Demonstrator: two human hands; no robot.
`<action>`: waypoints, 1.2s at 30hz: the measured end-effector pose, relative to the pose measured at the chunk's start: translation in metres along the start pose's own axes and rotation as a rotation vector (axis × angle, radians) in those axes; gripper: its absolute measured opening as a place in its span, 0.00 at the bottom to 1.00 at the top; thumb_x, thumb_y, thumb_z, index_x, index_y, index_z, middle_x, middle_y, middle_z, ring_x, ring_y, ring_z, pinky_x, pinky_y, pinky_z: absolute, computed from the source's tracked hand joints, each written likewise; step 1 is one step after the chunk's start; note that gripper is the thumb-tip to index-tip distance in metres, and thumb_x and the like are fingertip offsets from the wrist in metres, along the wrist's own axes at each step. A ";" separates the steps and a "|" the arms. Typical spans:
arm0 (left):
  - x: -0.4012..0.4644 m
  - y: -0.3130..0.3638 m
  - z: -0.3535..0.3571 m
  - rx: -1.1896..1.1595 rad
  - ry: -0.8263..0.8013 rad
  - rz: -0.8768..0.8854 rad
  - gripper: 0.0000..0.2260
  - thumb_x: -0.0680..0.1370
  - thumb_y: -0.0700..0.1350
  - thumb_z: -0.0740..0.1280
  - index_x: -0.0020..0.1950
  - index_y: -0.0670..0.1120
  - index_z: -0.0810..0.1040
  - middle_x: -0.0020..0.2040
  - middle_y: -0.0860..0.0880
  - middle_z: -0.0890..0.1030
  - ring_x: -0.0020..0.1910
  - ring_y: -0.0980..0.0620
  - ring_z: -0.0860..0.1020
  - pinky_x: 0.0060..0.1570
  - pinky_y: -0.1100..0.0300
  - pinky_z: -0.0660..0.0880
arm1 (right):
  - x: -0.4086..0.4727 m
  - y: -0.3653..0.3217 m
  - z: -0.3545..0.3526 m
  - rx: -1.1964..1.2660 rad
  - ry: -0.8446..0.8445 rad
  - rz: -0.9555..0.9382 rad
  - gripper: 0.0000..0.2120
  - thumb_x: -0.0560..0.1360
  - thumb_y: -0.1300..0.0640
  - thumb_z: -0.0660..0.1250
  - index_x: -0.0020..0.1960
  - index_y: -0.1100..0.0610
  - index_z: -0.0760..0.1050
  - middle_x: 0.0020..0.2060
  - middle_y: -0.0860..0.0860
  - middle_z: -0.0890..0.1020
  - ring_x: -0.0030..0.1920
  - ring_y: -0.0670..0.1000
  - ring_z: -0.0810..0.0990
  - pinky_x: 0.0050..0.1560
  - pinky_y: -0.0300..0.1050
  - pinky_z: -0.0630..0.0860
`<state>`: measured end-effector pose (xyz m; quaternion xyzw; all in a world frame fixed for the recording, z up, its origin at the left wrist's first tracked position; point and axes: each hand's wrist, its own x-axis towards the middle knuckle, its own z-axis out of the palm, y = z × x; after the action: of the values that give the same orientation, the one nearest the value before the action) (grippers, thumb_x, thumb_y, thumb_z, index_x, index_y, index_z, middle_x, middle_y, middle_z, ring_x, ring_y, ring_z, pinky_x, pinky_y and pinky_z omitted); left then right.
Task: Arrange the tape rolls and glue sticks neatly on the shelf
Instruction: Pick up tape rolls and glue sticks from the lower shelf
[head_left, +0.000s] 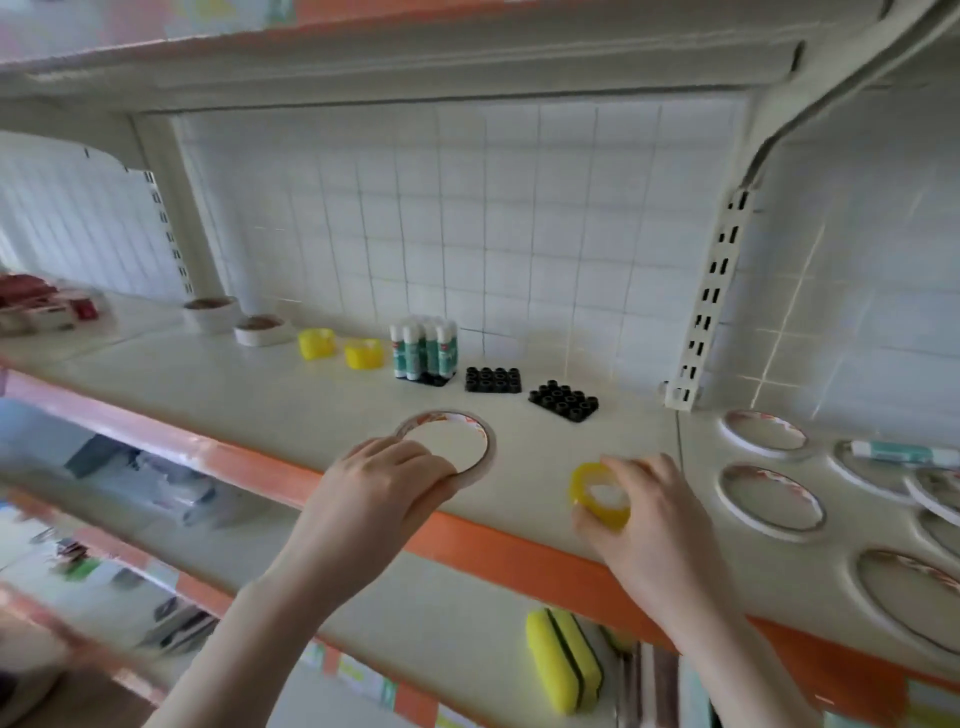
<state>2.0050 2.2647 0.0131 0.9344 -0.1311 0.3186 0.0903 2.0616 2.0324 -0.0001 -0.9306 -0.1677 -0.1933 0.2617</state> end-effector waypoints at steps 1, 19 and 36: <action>-0.006 -0.022 -0.007 0.000 0.005 0.001 0.14 0.77 0.53 0.59 0.42 0.48 0.80 0.37 0.53 0.79 0.36 0.49 0.78 0.38 0.56 0.76 | 0.005 -0.019 0.013 0.009 0.003 -0.003 0.24 0.69 0.49 0.71 0.64 0.54 0.74 0.53 0.52 0.74 0.56 0.55 0.75 0.52 0.47 0.71; -0.019 -0.309 -0.058 0.119 0.097 -0.040 0.15 0.74 0.52 0.59 0.39 0.47 0.81 0.34 0.52 0.80 0.32 0.46 0.78 0.34 0.59 0.75 | 0.140 -0.226 0.181 0.090 -0.054 -0.035 0.18 0.70 0.50 0.70 0.58 0.53 0.76 0.52 0.52 0.75 0.55 0.53 0.75 0.50 0.42 0.66; 0.083 -0.445 -0.008 -0.025 0.076 0.109 0.16 0.75 0.51 0.58 0.41 0.44 0.82 0.37 0.49 0.81 0.36 0.44 0.80 0.35 0.58 0.74 | 0.284 -0.249 0.239 -0.112 -0.252 0.197 0.28 0.72 0.50 0.66 0.70 0.54 0.66 0.63 0.54 0.68 0.63 0.57 0.70 0.58 0.46 0.69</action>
<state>2.1985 2.6741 0.0326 0.9120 -0.1824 0.3564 0.0894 2.2707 2.4251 0.0440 -0.9725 -0.0962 -0.0572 0.2041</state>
